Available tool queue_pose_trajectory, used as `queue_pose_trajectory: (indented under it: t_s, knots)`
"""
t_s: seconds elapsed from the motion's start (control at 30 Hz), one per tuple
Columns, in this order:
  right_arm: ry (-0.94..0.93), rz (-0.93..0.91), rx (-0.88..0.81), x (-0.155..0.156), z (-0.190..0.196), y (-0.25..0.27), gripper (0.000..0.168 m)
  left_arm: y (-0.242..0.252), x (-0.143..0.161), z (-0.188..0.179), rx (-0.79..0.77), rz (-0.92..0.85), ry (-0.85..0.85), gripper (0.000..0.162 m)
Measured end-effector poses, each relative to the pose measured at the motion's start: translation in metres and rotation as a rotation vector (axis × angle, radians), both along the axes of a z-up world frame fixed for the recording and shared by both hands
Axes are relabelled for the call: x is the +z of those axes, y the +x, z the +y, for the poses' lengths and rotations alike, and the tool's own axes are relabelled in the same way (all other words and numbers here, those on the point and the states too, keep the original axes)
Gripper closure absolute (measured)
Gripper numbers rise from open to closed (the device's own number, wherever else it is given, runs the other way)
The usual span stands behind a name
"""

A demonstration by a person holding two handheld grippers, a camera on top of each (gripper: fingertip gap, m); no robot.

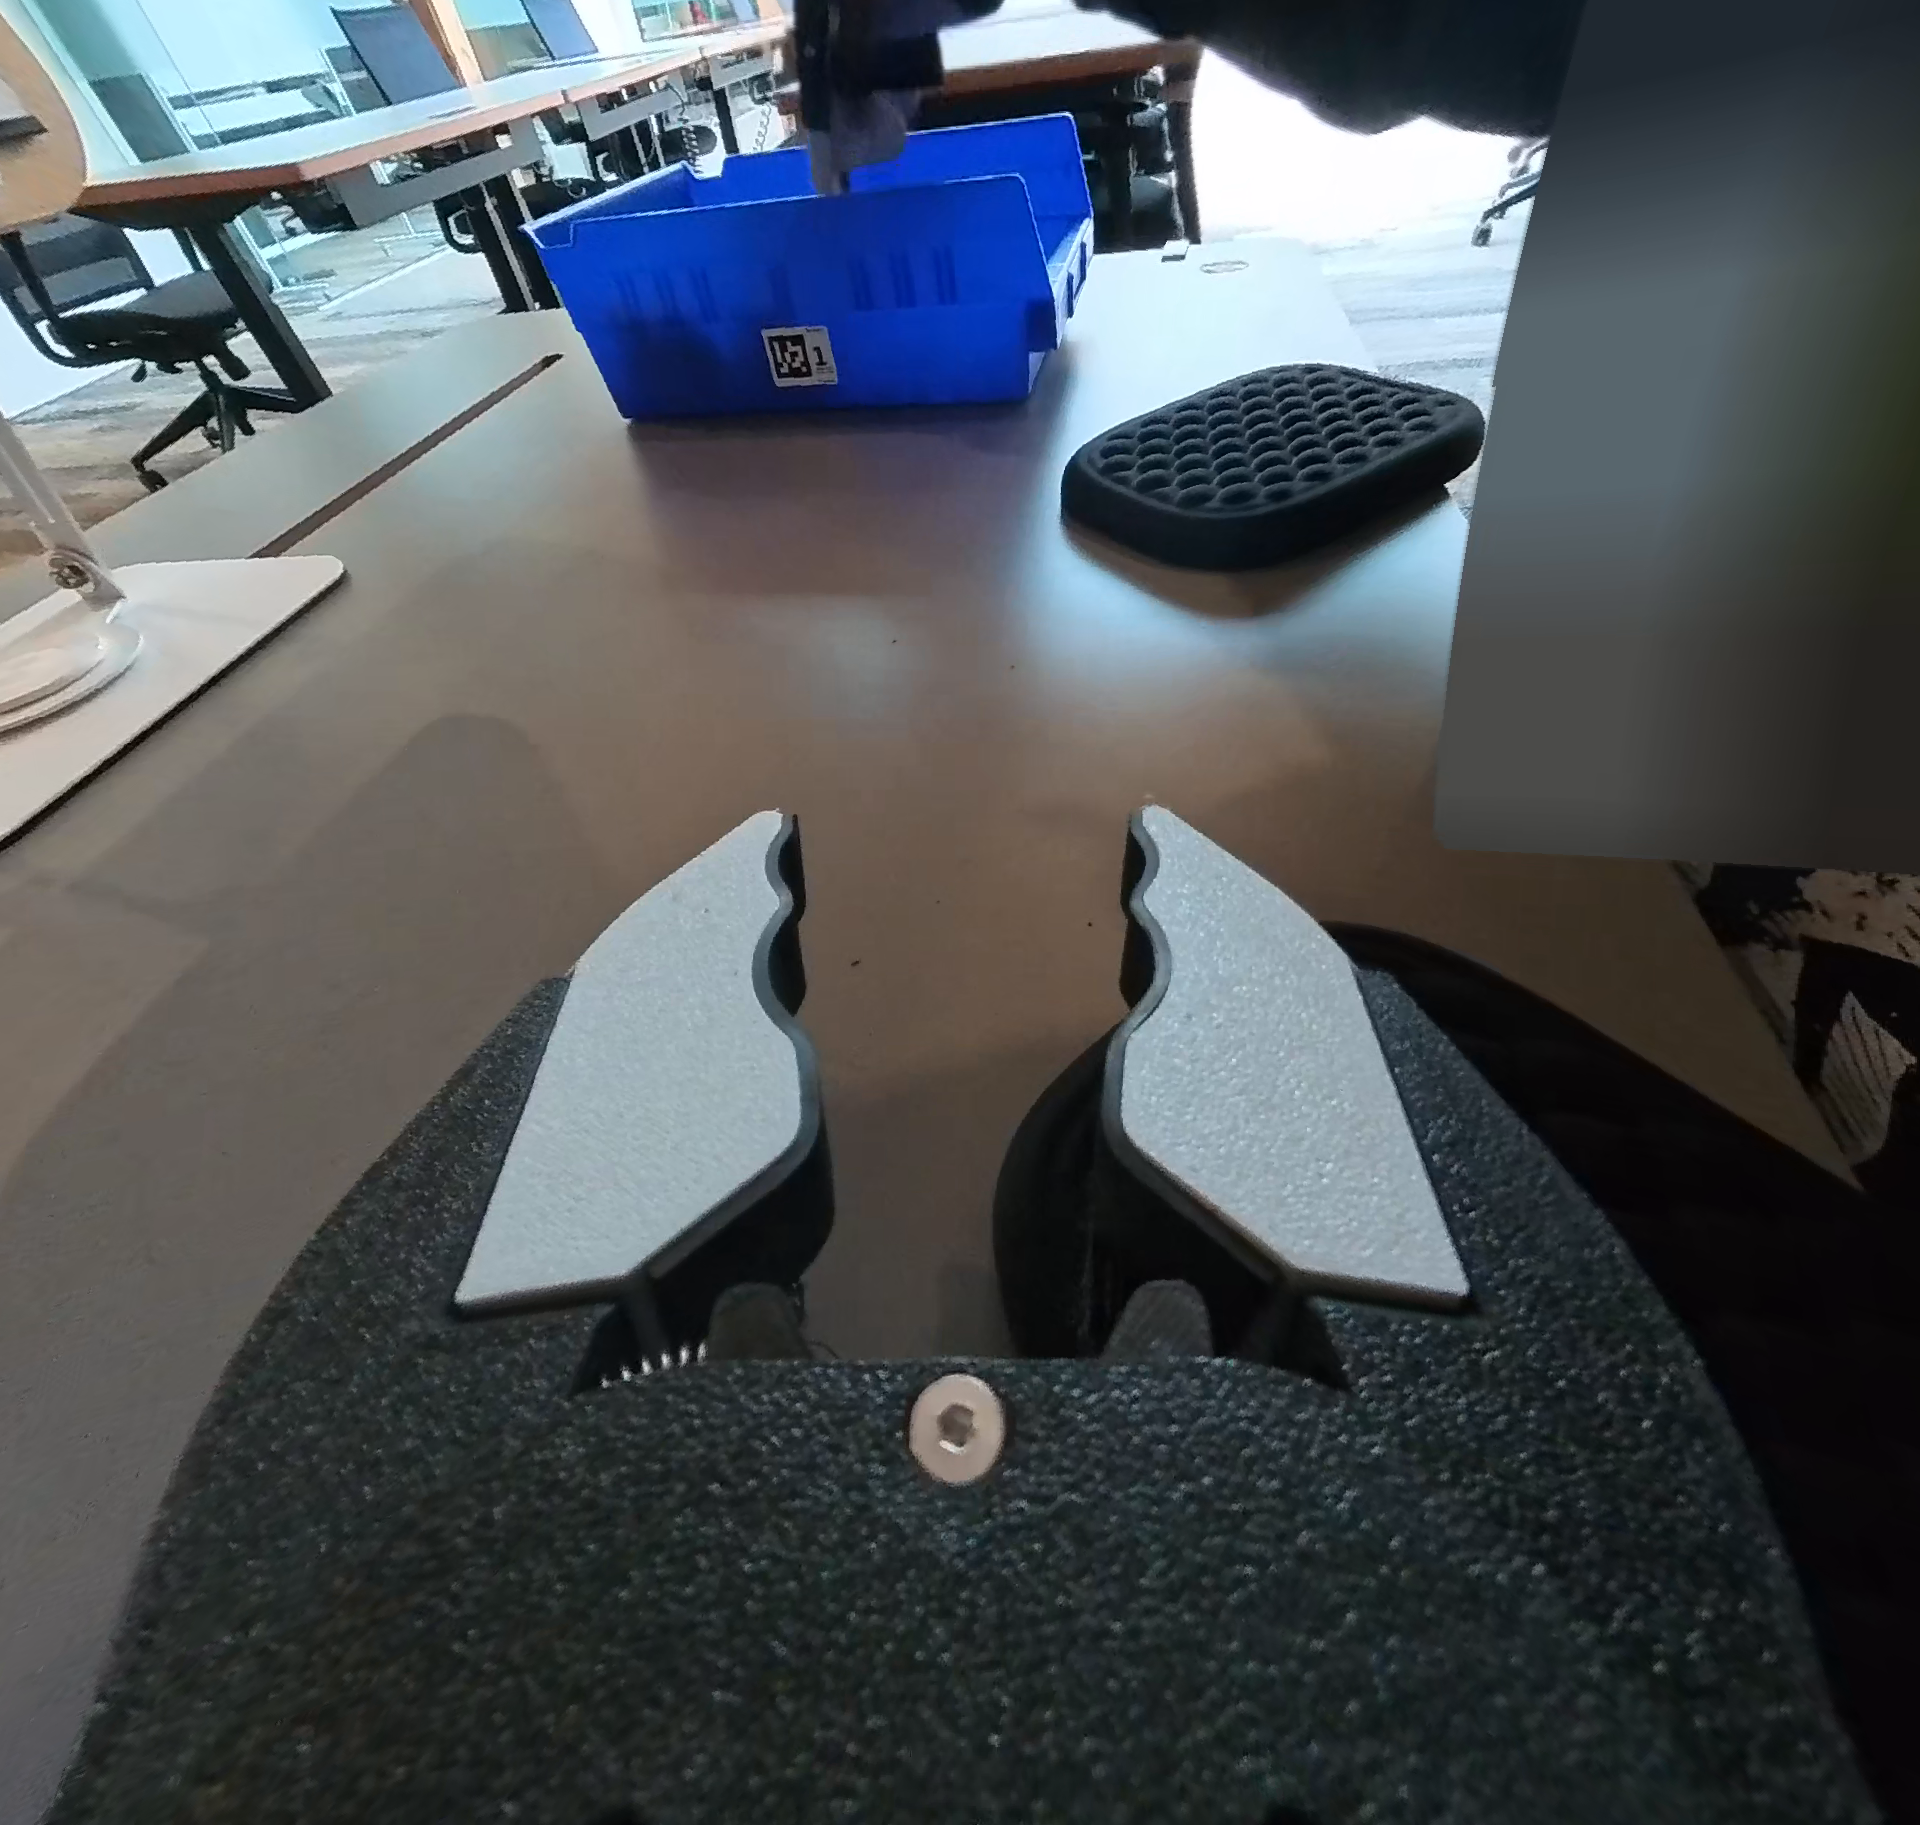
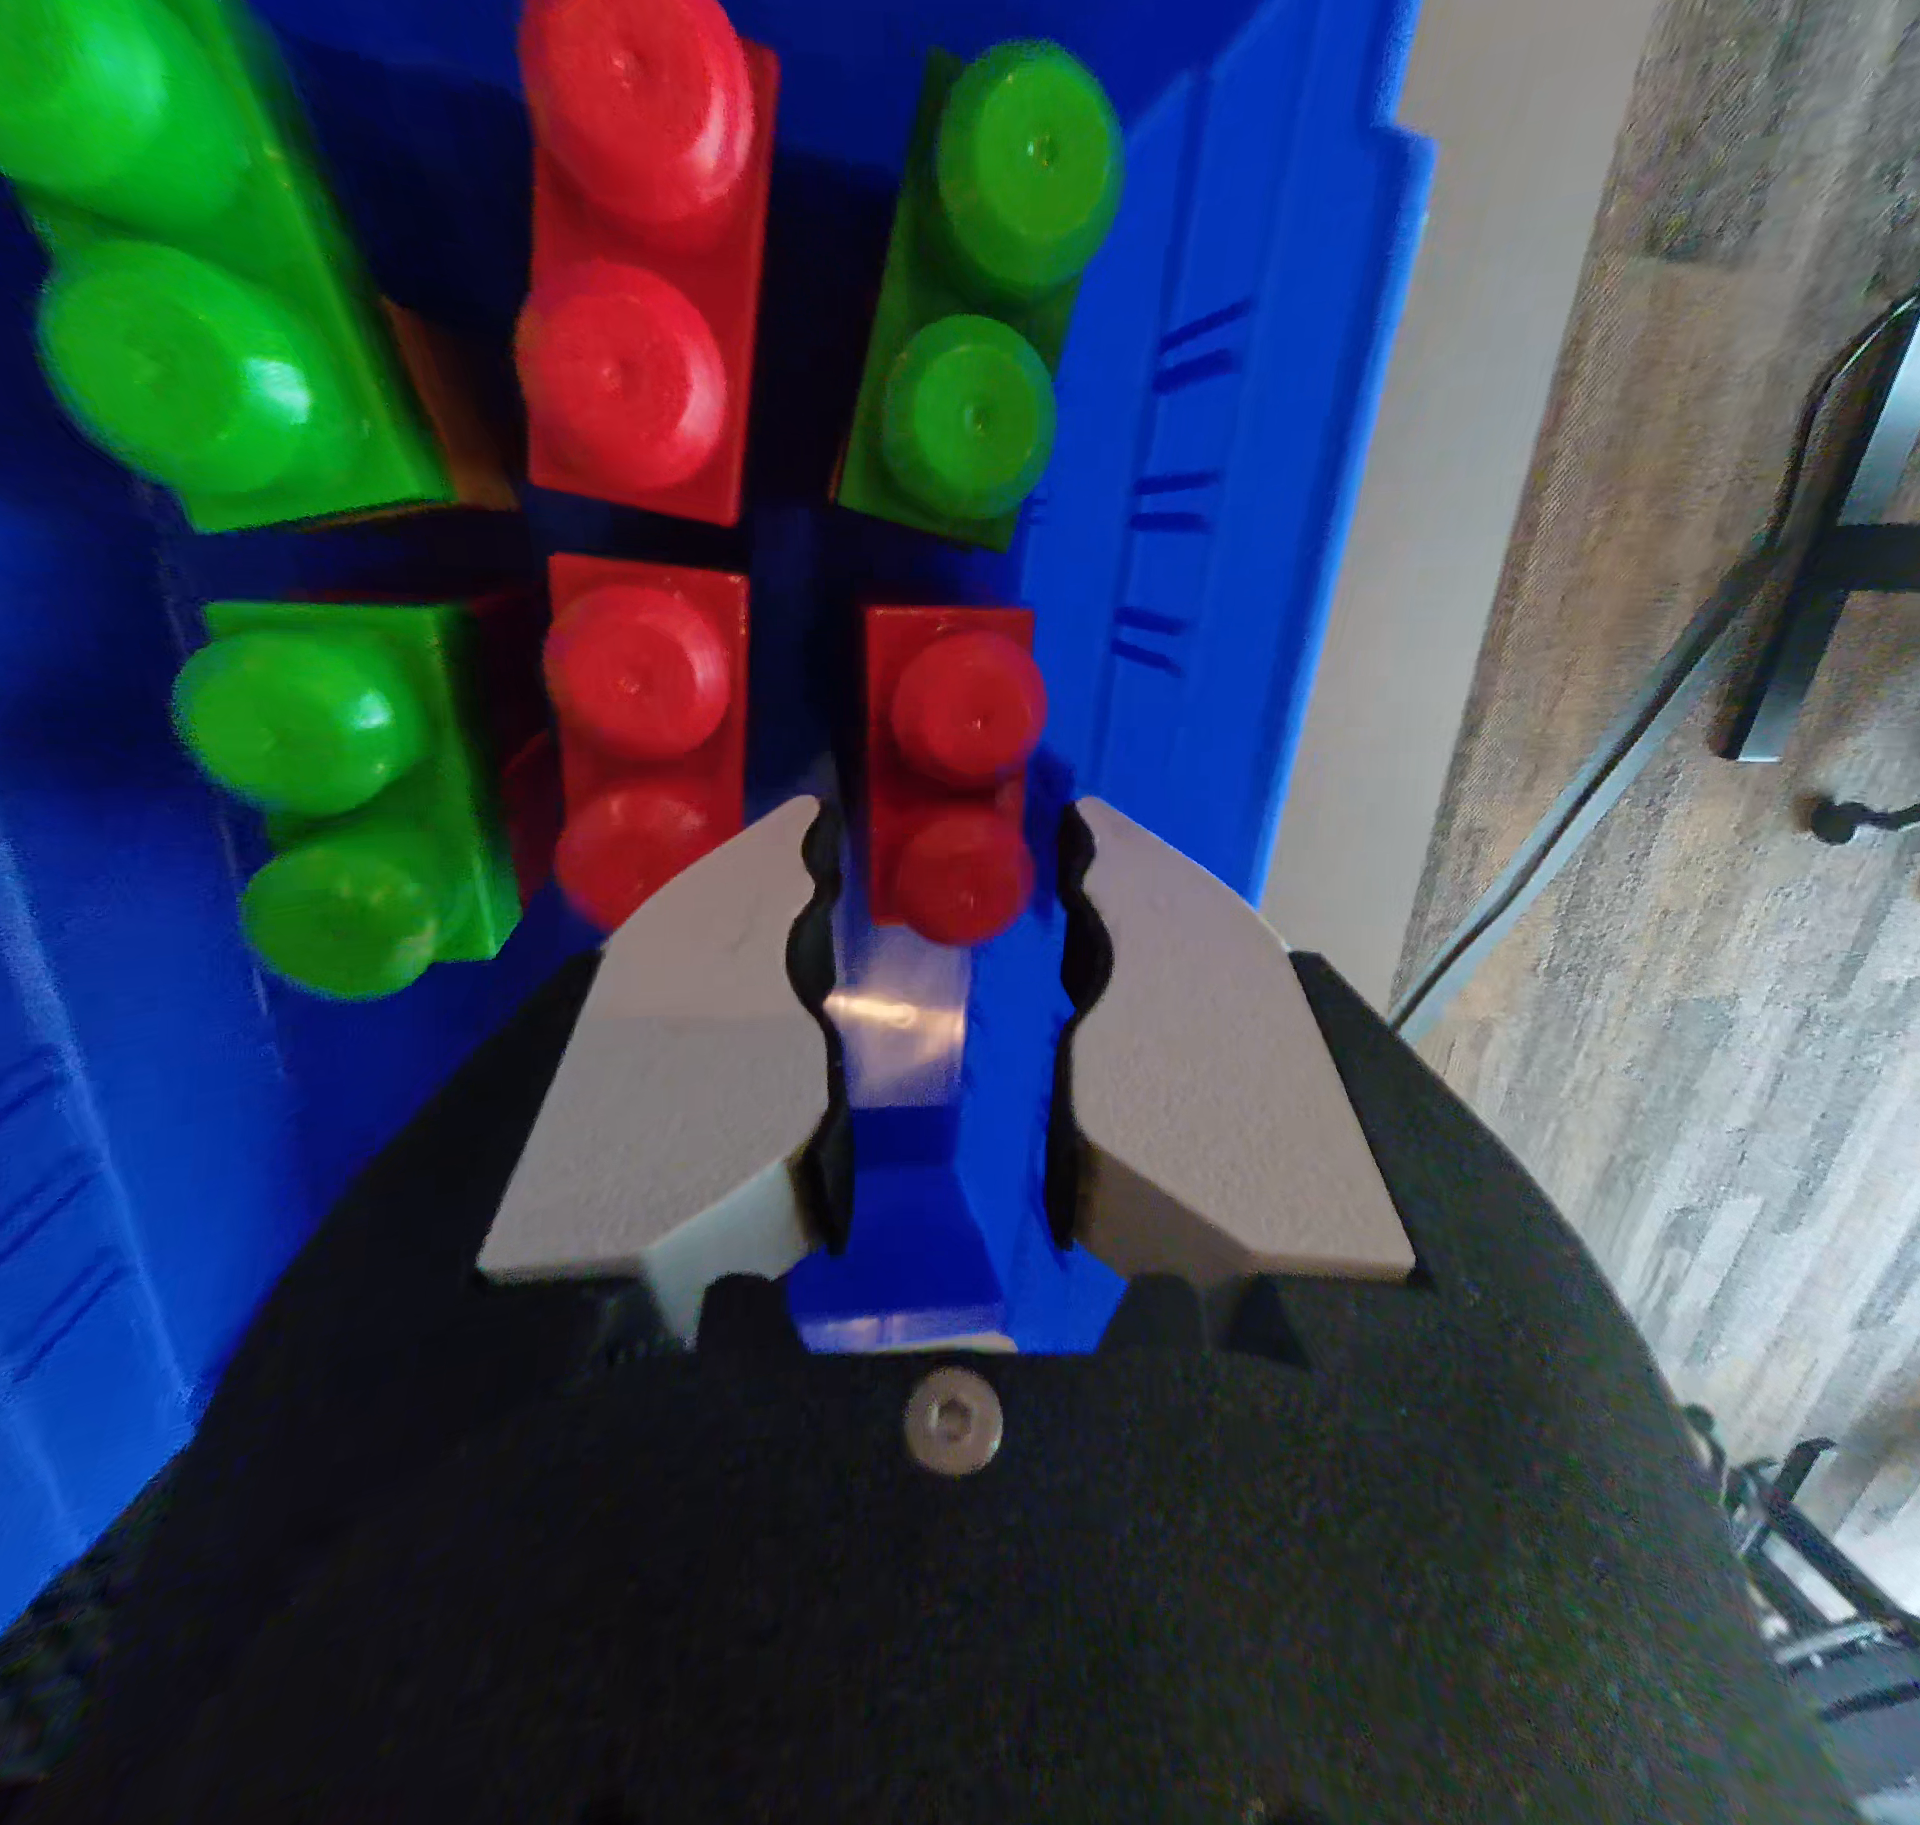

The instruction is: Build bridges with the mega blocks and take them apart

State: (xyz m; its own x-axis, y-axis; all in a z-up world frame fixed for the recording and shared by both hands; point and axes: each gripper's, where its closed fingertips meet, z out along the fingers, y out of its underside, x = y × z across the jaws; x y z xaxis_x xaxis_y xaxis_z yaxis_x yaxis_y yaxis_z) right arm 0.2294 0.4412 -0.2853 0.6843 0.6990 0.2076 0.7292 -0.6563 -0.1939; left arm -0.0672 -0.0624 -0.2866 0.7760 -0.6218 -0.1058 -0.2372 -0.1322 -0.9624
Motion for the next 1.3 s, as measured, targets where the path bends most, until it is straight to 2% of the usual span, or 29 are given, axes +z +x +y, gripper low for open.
queue_pose_trajectory:
  t_s: [0.1, 0.2, 0.33, 0.43, 0.57, 0.67, 0.8, 0.9, 1.03, 1.1, 1.2, 1.3]
  knots:
    - [0.085, 0.022, 0.052, 0.029, -0.008, -0.001, 0.125, -0.001, 0.000, 0.001, 0.004, -0.002, -0.001, 0.102]
    - [0.172, 0.100, 0.146, 0.060, -0.032, -0.012, 0.120, -0.001, -0.001, 0.001, 0.009, 0.003, -0.005, 0.102]
    - [0.242, 0.287, 0.344, 0.096, -0.097, -0.048, 0.116, -0.003, 0.001, 0.002, 0.020, -0.012, 0.000, 0.102]
    - [0.266, 0.423, 0.508, 0.110, -0.159, -0.080, 0.115, -0.005, 0.003, 0.002, 0.029, -0.024, 0.011, 0.101]
    - [0.317, 0.587, 0.719, 0.113, -0.241, -0.122, 0.113, -0.005, 0.012, 0.002, 0.050, -0.051, 0.022, 0.100]
    - [0.325, 0.706, 0.844, 0.103, -0.289, -0.153, 0.113, -0.003, 0.039, -0.002, 0.074, -0.102, 0.066, 0.100]
    - [0.360, 0.772, 0.887, 0.078, -0.310, -0.180, 0.115, -0.012, 0.086, -0.019, 0.156, -0.091, 0.124, 0.100]
    - [0.364, 0.761, 0.877, 0.054, -0.305, -0.191, 0.116, -0.058, 0.108, -0.035, 0.364, -0.001, 0.081, 0.102]
    - [0.355, 0.741, 0.869, 0.036, -0.299, -0.195, 0.116, -0.177, 0.099, -0.075, 0.819, 0.259, -0.185, 0.103]
    - [0.347, 0.746, 0.871, 0.034, -0.299, -0.195, 0.116, -0.232, 0.089, -0.098, 1.000, 0.332, -0.345, 0.104]
    - [0.345, 0.754, 0.869, 0.033, -0.299, -0.194, 0.116, -0.289, 0.066, -0.115, 1.141, 0.312, -0.551, 0.104]
    - [0.343, 0.743, 0.879, 0.031, -0.301, -0.192, 0.116, -0.330, 0.036, -0.118, 1.218, 0.229, -0.730, 0.105]
